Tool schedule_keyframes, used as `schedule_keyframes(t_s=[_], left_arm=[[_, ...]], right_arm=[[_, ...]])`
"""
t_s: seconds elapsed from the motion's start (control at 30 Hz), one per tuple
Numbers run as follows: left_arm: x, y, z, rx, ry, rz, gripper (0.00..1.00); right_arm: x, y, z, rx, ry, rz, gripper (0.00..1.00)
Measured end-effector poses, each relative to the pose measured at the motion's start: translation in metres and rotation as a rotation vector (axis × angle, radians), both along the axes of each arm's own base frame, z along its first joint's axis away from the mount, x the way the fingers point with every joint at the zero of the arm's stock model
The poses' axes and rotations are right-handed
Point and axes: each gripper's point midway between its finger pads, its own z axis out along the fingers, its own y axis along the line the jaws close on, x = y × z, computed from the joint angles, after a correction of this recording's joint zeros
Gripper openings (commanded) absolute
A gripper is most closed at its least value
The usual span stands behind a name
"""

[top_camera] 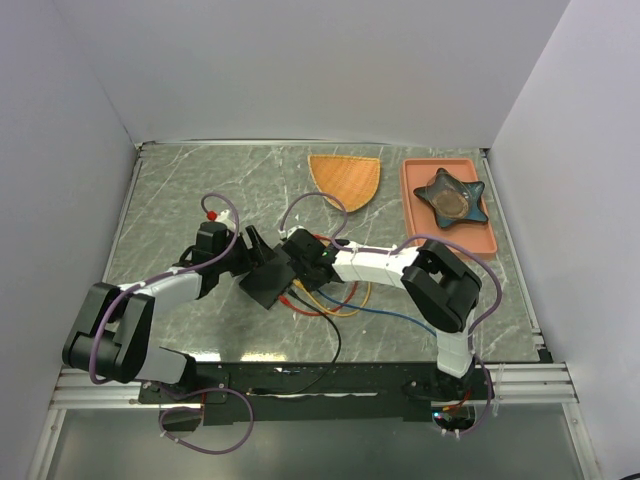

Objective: Insert the plug into the switch port

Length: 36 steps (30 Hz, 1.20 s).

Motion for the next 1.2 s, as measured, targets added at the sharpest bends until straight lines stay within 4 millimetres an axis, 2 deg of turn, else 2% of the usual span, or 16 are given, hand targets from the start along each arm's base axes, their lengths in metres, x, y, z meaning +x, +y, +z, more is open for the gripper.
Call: schedule_keyframes(t_s=[0.77, 1.2], left_arm=[[0.004, -0.005, -0.009, 0.033, -0.010, -0.039, 0.77], [0.003, -0.010, -0.010, 0.039, -0.011, -0.057, 0.76]], right_arm=[[0.004, -0.001, 0.001, 0.006, -0.090, 0.116, 0.00], [0.016, -0.010, 0.002, -0.071, -0.131, 0.061, 0.00]])
